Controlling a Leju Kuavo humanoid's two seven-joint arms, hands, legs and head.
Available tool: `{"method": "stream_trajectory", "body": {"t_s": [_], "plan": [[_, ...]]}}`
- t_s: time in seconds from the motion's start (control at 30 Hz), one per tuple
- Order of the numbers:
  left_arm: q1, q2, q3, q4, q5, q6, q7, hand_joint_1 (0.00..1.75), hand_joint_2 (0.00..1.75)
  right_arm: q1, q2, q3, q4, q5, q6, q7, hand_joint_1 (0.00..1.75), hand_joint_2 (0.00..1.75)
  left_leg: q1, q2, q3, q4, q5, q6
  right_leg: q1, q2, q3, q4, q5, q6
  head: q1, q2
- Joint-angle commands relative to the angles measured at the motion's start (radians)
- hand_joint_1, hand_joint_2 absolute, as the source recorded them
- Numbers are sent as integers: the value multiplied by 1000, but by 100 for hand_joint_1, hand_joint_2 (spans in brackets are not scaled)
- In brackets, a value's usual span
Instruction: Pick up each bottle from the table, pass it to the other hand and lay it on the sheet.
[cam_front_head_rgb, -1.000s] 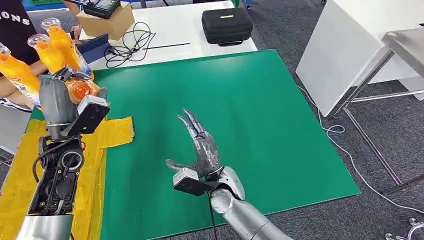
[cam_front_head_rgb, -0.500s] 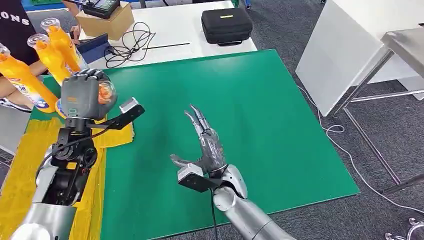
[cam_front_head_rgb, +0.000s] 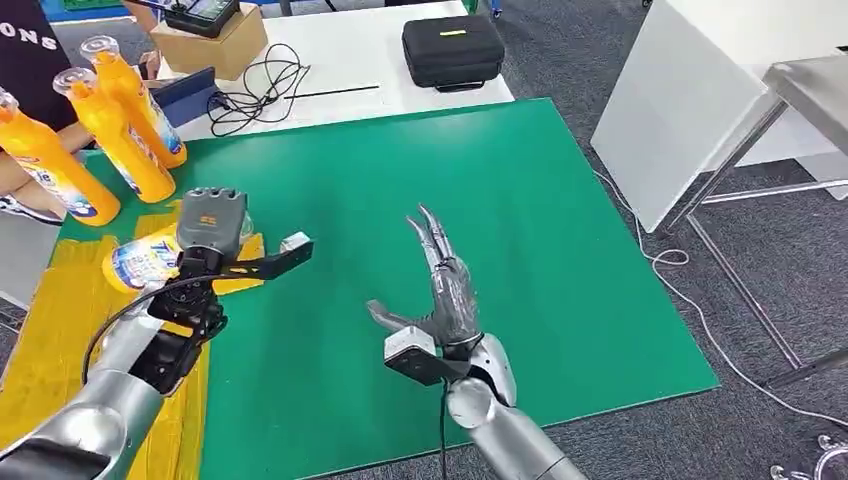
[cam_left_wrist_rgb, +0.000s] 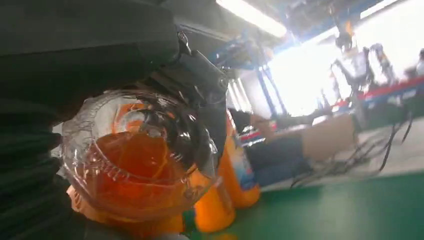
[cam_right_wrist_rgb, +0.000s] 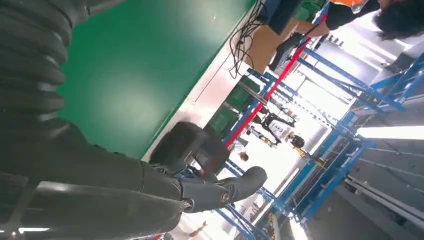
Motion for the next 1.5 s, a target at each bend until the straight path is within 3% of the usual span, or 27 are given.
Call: {"method": "stream_trajectory", "body": {"t_s": [0.03, 0.37, 0.4, 0.43, 0.5, 0.53, 0.97, 1.17, 1.5], "plan": [[-88, 32, -108, 181, -27, -14, 13, 175, 175, -9, -28, -16, -12, -3, 0, 0, 0, 175, 1, 0, 5, 1, -3, -2, 1, -2, 6, 1, -3, -1, 0, 0], [-92, 52, 3, 363, -27, -229, 18, 171, 175, -21, -16, -15, 17, 6, 9, 8, 0, 175, 1, 3, 5, 0, -2, -1, 1, 2, 5, 0, -1, -1, 0, 0], [-94, 54, 35, 385, -18, -262, 19, 127, 175, -32, -15, -14, 28, 3, 9, 12, 0, 175, 1, 4, 7, 0, -4, -2, 1, 2, 7, 0, -3, -2, 0, 0], [-92, 57, 44, 387, -20, -265, 20, 0, 175, -34, -14, -13, 29, 2, 8, 14, 0, 175, 1, 3, 5, 0, -2, -2, 1, 2, 4, 0, -2, -1, 0, 0], [-85, 62, 56, 399, -27, -290, 26, 0, 175, -39, -13, -12, 34, 1, 11, 17, 0, 175, 1, 3, 4, 0, -2, -1, 1, 2, 3, 0, -1, -1, 0, 0], [-80, 64, 66, 403, -26, -300, 31, 0, 0, -40, -12, -12, 34, 1, 12, 18, 0, 175, 1, 3, 6, 1, -3, -2, 2, 1, 6, 1, -3, -1, 0, 0], [-60, 67, 119, 392, -27, -291, 39, 0, 0, -46, -3, -8, 37, 4, 28, 27, 0, 175, 1, 1, 6, -1, -2, -2, 1, -1, 7, 0, -1, -1, 0, 0], [-42, 61, 159, 371, -27, -205, 28, 0, 0, -44, -6, -9, 35, 10, 41, 36, 0, 175, 2, 1, 6, -1, -1, -3, 1, -1, 8, 0, -2, -1, 0, 0], [-79, -21, 377, 278, 134, -79, -253, 0, 0, -27, -11, -29, 10, 17, 35, 41, 0, 175, 2, -4, 2, 1, 0, -3, 1, -5, 5, 0, -2, -1, 0, 0]]}}
